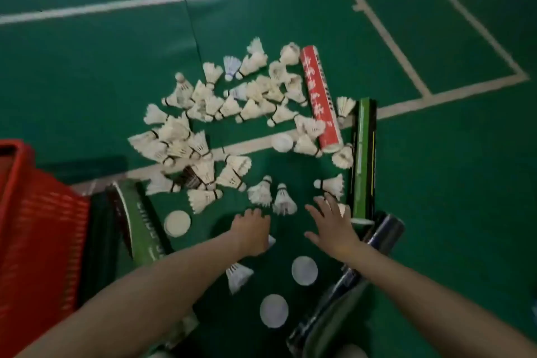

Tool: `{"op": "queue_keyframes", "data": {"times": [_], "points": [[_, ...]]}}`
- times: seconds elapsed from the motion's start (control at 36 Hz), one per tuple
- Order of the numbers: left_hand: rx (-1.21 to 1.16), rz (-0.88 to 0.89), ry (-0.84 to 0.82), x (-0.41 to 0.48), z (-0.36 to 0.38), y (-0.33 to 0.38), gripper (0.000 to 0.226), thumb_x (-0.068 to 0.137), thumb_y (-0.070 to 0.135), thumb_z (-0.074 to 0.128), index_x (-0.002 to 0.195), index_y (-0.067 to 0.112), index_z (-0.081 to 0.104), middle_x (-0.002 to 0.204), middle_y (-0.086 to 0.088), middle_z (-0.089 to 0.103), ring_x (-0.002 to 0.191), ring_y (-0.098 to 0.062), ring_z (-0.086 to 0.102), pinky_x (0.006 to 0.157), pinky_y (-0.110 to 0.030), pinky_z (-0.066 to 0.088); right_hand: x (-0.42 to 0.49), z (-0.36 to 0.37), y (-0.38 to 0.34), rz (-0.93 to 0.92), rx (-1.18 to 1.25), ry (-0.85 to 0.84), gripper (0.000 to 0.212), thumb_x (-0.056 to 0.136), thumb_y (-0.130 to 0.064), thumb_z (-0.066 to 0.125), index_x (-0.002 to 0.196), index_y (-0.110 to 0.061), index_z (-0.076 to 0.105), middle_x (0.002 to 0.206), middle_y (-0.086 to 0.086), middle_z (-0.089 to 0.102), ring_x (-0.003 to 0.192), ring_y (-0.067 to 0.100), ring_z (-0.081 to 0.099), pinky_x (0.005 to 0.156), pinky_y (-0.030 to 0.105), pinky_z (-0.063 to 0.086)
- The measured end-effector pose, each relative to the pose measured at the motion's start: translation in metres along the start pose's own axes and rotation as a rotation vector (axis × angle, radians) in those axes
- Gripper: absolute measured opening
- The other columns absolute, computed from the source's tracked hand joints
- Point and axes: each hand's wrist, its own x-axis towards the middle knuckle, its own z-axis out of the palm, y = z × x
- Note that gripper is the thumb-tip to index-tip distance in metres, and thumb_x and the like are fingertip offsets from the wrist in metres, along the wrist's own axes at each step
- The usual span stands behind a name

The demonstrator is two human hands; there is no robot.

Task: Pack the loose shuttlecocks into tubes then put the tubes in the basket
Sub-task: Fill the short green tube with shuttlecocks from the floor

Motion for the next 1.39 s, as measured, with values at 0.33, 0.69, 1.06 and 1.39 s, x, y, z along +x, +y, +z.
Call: {"op": "queue_keyframes", "data": {"times": [0.33,0.69,1.06,1.39], "points": [[-0.239,0.058,0.064,0.035,0.070,0.095,0.056,0.092,0.048,0.049,0.131,0.008,0.040,0.133,-0.017,0.041,0.125,-0.035,0.038,0.100,-0.047,0.037,-0.054,0.092,0.051,0.299,0.196,0.118,0.086,0.091,-0.054,0.050,0.153,-0.019,0.001,0.156,0.001,-0.028,0.144,0.027,-0.024,0.108,0.069,0.005],[-0.661,0.037,0.035,0.014,0.149,0.174,0.059,0.078,0.047,0.069,0.114,0.008,0.044,0.109,-0.012,0.056,0.100,-0.030,0.056,0.080,-0.039,0.048,-0.052,0.116,0.053,0.820,1.010,0.528,0.100,0.072,-0.012,0.080,0.145,-0.009,0.011,0.155,0.018,0.002,0.129,0.045,0.028,0.105,0.046,0.033],[-0.669,0.076,0.272,-0.022,0.030,0.082,0.078,0.068,0.027,0.081,0.130,0.011,0.037,0.116,-0.007,0.055,0.095,-0.022,0.056,0.077,-0.029,0.045,-0.041,-0.004,-0.023,0.480,1.436,0.653,0.112,0.069,-0.016,0.082,0.146,-0.019,0.001,0.143,0.014,0.018,0.122,0.030,0.040,0.102,0.038,0.042],[-0.378,0.009,0.456,-0.126,-0.042,-0.059,0.098,0.069,0.032,0.080,0.143,0.011,0.020,0.132,-0.014,0.045,0.109,-0.024,0.047,0.091,-0.029,0.042,-0.041,-0.146,-0.090,0.225,1.600,0.581,0.098,0.080,-0.027,0.075,0.145,-0.041,0.003,0.144,0.010,0.035,0.103,0.025,0.057,0.074,0.043,0.058]]}}
